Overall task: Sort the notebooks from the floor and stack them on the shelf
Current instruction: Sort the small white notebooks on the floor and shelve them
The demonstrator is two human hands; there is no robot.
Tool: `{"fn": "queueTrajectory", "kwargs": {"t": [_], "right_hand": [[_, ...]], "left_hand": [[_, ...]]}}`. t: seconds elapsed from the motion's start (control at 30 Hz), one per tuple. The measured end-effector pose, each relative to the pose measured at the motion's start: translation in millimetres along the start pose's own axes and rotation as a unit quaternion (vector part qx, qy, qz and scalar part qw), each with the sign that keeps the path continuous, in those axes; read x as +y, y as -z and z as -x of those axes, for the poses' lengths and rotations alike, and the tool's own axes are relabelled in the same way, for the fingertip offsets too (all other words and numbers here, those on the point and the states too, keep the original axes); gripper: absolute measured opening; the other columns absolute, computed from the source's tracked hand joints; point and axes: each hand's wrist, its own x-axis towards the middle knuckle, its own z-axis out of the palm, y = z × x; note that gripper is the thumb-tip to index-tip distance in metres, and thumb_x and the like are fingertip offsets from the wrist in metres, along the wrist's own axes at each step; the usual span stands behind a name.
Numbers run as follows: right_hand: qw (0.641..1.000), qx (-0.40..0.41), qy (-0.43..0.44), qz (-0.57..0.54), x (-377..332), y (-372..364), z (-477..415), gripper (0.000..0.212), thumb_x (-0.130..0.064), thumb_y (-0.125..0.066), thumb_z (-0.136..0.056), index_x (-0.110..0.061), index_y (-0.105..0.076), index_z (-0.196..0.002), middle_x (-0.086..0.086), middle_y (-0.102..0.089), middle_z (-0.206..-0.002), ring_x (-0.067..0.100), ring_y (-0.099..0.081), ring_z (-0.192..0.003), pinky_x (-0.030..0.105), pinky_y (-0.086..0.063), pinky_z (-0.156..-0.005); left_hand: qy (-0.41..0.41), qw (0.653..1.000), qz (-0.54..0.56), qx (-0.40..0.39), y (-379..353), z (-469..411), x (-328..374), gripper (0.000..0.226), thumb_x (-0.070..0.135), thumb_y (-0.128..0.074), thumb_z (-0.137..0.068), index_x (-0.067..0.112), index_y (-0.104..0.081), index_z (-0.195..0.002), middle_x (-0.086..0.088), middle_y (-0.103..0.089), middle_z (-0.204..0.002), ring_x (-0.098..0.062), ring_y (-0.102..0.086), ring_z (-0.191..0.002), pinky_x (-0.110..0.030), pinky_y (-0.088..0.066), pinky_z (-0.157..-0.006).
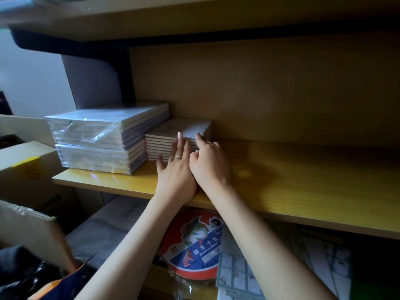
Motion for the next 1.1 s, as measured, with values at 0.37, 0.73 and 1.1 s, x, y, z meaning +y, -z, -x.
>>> {"fn": "queueTrajectory", "kwargs": {"t": [0.37,0.73,1.1], "right_hand": [[0.995,-0.098,0.018,-0.016,7,0,-1,0.055,-0.023,-0.033,-0.098,-0.024,-0.016,-0.151,0.005,-0.034,-0.151,0.026,-0.033,-0.136,0.036,-0.031,-0.109],[0.984,0.006,0.165,-0.066,101,109,105,0.033,0.0,-0.052,-0.084,-0.026,-0.071,-0.091,-0.009,-0.069,-0.09,0.004,-0.062,-0.088,0.022,-0.049,-0.081],[0.985,-0.137,0.103,0.015,188,98,319,0.023,0.001,-0.041,-0.077,-0.006,-0.058,-0.063,0.006,-0.055,-0.065,0.027,-0.056,-0.064,0.037,-0.044,-0.058]], "left_hand": [[0.018,0.999,-0.04,-0.023,-4,-5,0,0.074,0.047,-0.027,-0.097,0.016,0.015,-0.149,-0.002,0.025,-0.155,-0.013,0.008,-0.145,-0.051,0.002,-0.114],[-0.113,0.983,0.051,0.132,15,43,36,0.053,0.025,-0.047,-0.078,0.009,-0.051,-0.128,-0.012,-0.042,-0.143,-0.031,-0.045,-0.125,-0.04,-0.032,-0.102],[-0.483,0.862,0.039,-0.146,-68,211,91,0.027,0.027,-0.04,-0.085,0.013,-0.063,-0.085,-0.006,-0.063,-0.088,-0.027,-0.061,-0.074,-0.033,-0.045,-0.061]]}}
